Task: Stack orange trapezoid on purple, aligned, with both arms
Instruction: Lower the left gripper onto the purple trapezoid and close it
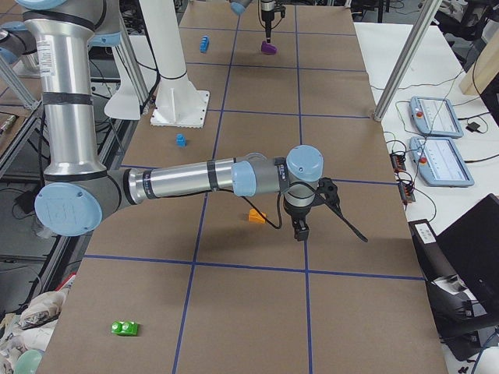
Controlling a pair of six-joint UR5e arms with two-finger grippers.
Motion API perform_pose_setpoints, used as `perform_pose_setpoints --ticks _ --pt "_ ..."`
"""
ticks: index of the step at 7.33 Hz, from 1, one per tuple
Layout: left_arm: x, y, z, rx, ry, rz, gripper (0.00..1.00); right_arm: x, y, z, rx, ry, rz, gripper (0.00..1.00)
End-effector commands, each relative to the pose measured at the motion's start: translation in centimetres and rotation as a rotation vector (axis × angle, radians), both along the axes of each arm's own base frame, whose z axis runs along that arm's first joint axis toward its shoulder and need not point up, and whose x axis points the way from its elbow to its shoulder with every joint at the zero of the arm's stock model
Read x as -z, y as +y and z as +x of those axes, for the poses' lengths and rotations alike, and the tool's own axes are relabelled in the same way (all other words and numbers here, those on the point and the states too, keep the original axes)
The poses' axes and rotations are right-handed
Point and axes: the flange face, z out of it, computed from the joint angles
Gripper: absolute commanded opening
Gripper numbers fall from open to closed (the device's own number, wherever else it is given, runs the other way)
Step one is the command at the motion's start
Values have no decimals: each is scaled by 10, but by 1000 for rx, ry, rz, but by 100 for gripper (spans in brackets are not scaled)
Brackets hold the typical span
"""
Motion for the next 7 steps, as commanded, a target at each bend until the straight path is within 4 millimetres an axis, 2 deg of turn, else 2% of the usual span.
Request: perform_pose_setpoints --ticks 1,2,3,4,5,6,7 --pt "-10 2 9 -17 -13 -7 98 1 0 0 1 -2 1 100" --pt "-19 2 9 -16 -24 -18 97 2 -1 -1 2 -2 4 100" --pt "-25 2 11 -30 -33 -16 87 2 -1 -1 2 -2 4 100" --pt "-29 2 11 -48 -32 6 71 0 -1 -4 7 0 0 100" --pt "-30 1 11 -47 -30 7 51 2 -2 -4 8 -1 6 100" --pt "-25 1 12 -50 -22 11 7 3 -2 -4 8 -1 7 100" --pt "-23 2 11 -51 -18 13 0 5 -3 -4 7 -1 9 100"
